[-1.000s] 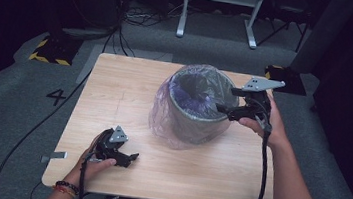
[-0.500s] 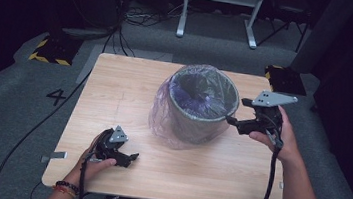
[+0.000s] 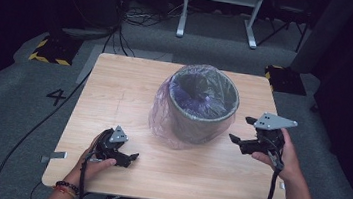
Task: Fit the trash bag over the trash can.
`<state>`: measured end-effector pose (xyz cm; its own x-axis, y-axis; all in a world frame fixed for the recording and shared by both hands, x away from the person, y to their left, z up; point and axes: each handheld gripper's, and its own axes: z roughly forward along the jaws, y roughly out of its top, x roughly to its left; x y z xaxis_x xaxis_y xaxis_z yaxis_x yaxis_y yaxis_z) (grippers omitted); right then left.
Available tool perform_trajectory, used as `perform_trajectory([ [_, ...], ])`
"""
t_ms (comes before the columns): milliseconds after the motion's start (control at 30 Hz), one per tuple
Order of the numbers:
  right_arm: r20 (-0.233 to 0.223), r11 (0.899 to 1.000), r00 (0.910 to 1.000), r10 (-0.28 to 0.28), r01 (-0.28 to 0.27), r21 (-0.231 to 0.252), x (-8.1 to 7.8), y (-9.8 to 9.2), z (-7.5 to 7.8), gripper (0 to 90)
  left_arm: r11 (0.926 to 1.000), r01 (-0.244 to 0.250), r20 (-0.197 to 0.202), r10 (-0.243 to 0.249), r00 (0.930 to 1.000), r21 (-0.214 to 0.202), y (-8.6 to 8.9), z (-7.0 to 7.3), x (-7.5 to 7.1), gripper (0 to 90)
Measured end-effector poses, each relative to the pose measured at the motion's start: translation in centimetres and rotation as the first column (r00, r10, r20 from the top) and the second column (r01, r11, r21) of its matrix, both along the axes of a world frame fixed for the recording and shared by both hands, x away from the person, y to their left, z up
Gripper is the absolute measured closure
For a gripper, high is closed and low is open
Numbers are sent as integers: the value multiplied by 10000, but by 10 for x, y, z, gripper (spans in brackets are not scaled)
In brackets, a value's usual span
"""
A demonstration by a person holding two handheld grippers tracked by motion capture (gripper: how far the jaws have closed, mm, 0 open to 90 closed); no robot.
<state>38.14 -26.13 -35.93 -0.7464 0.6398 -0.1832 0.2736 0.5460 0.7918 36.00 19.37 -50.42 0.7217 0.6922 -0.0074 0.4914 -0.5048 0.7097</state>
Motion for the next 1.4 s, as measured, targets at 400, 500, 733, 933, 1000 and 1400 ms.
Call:
perform_trajectory([
  [400, -495, 9992, 9986, -208, 191, -357, -9, -11, -47, 181, 10000, -1, 2, 1, 10000, 5, 0, 0, 0, 129],
  [500, -608, 9985, 9977, -314, 286, -464, -10, -14, -58, 182, 10000, -1, 5, 1, 10000, 4, 0, 0, 0, 129],
  [733, -1148, 9956, 9911, -666, 584, -737, -9, -23, -83, 181, 10000, 0, 3, 0, 10000, 3, 0, 0, 0, 129],
  [933, -1477, 9935, 9853, -862, 739, -869, -13, -31, -106, 181, 10000, 0, 4, 0, 10000, 7, 0, 0, 0, 129],
  [1000, -1522, 9933, 9846, -859, 728, -897, -14, -32, -110, 181, 10000, -1, 3, 1, 10000, 4, 0, 0, 0, 129],
  [1400, -2081, 9905, 9693, -1306, 1366, 143, -32, -64, -142, 155, 10000, 0, 0, 0, 10000, 2, 0, 0, 0, 129],
])
